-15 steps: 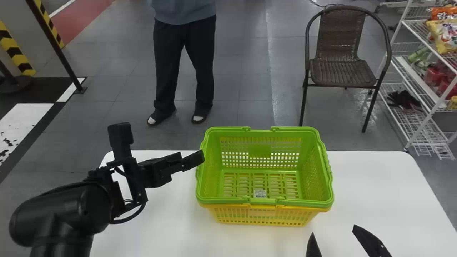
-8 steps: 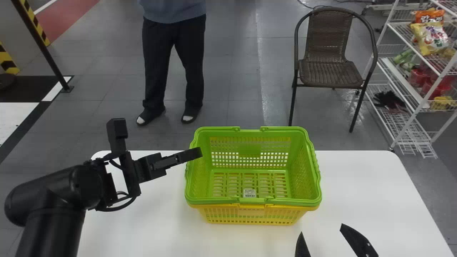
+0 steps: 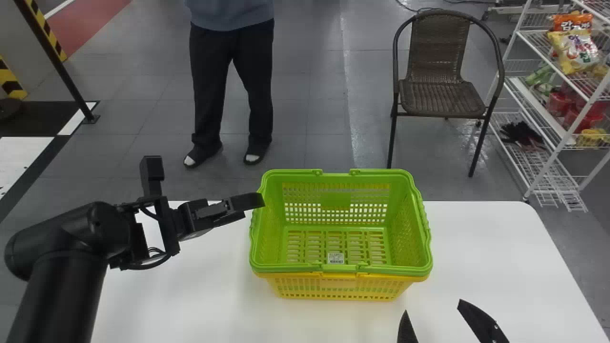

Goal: Grasp handle with right gripper to insert into left gripper then lift and swing left to center

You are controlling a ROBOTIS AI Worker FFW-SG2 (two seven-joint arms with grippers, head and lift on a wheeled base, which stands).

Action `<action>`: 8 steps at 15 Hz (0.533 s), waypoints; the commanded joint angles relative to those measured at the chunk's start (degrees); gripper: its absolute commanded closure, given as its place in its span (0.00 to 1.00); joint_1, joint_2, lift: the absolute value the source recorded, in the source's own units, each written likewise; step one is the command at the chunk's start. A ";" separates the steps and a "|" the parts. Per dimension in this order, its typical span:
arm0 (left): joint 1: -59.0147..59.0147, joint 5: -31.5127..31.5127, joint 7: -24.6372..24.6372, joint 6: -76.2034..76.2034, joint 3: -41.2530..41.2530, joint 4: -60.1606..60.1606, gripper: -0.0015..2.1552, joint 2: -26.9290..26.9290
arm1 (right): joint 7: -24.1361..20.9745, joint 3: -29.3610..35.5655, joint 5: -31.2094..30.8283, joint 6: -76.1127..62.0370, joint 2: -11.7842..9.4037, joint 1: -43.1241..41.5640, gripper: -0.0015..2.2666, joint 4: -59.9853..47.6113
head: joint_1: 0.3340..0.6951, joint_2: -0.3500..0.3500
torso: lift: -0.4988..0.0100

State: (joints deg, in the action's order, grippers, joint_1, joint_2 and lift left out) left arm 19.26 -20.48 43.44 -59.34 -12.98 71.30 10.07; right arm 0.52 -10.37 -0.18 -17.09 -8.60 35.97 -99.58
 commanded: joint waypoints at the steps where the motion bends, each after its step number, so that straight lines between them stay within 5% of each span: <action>1: 1.92 0.36 0.77 1.37 0.85 -3.89 0.06 1.27 | 0.00 0.00 0.00 0.00 -0.01 -0.02 0.05 0.00 | 1.00 0.60 | 0.98; 8: 3.33 1.59 3.41 2.08 1.55 -6.96 0.06 1.71 | 0.09 0.00 0.00 0.00 -0.01 -0.11 0.05 0.09 | 1.00 0.62 | 0.98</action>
State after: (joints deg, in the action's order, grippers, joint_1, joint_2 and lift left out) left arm 22.45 -18.80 46.62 -57.12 -11.71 64.68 11.77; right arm 0.61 -10.37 -0.18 -17.09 -8.61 35.87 -99.58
